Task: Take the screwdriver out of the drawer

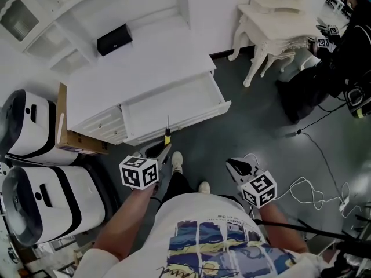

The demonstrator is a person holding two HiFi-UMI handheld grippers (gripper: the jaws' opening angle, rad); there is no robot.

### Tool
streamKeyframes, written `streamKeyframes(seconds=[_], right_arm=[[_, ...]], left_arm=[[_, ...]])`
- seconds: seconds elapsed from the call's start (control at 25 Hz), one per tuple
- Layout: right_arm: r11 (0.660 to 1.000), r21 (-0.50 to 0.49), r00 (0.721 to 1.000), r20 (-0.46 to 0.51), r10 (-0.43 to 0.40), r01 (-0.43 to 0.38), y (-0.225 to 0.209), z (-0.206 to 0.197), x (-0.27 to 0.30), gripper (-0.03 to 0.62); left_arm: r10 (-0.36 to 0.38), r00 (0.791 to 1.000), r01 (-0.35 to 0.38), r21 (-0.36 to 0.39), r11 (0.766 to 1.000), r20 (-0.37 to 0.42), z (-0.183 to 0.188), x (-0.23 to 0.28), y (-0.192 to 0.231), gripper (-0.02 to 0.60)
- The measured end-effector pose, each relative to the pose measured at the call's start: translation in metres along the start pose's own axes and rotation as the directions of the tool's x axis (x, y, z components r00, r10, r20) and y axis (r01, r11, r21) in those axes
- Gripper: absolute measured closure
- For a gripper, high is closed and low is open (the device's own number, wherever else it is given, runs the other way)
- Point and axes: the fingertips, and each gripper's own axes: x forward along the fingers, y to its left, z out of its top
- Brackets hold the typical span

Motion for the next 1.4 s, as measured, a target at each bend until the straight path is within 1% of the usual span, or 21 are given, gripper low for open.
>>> streamKeyframes(seconds=[0.24, 0.6, 1.04, 1.4], right_arm=[[1.0, -0.023, 1.0, -0.003, 0.013, -0.013, 0.006, -0.002, -0.004, 0.555], [0.999, -0.026, 1.0, 0.015, 0.021, -0.021, 0.015, -0.001, -0.01, 0.56], [0.999, -0.041, 0.999, 0.021, 0.034, -0.033, 0.02, 0.004, -0.005, 0.566], [0.997, -0.067, 0.999, 0.01, 0.048, -0.047, 0.021, 0.004, -0.002, 0.569]], left_arm=[[-0.01, 1.0, 0.01, 0.005, 1.0, 0.019, -0.002, -0.011, -0.015, 0.497], [-0.023, 0.999, 0.023, -0.002, 1.0, 0.025, -0.01, -0.022, -0.03, 0.497], [-0.031, 0.999, 0.031, -0.004, 1.0, 0.028, -0.013, -0.026, -0.035, 0.497], [-0.023, 1.0, 0.023, -0.005, 1.0, 0.02, -0.016, -0.024, -0.035, 0.497]])
